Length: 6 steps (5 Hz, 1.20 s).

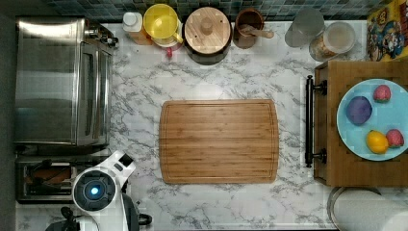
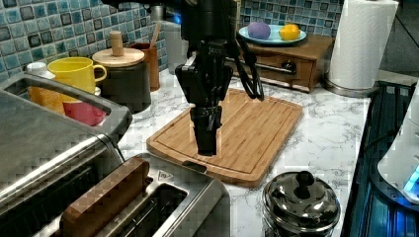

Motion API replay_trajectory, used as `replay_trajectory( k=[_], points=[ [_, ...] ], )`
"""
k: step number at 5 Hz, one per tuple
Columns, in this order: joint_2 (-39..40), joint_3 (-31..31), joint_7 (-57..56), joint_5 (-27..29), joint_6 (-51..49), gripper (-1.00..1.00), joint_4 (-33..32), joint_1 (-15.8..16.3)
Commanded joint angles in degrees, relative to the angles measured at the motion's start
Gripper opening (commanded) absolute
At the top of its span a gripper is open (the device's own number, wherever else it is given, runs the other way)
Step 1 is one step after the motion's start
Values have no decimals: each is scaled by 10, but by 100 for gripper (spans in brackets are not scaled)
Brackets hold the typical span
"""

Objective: Turn on the toaster.

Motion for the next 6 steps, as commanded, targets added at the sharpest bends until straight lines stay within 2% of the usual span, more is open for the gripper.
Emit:
replay_trajectory(
  k=[1,3,4,5,6],
  points=[
    [-1,17,-6,8,65,-100,25,6],
    [39,21,23,-33,64,-100,42,8],
    [84,26,43,-54,63,-100,58,6],
    [128,27,49,-51,38,-100,85,3],
    [175,23,86,-88,46,-100,93,0]
  ],
)
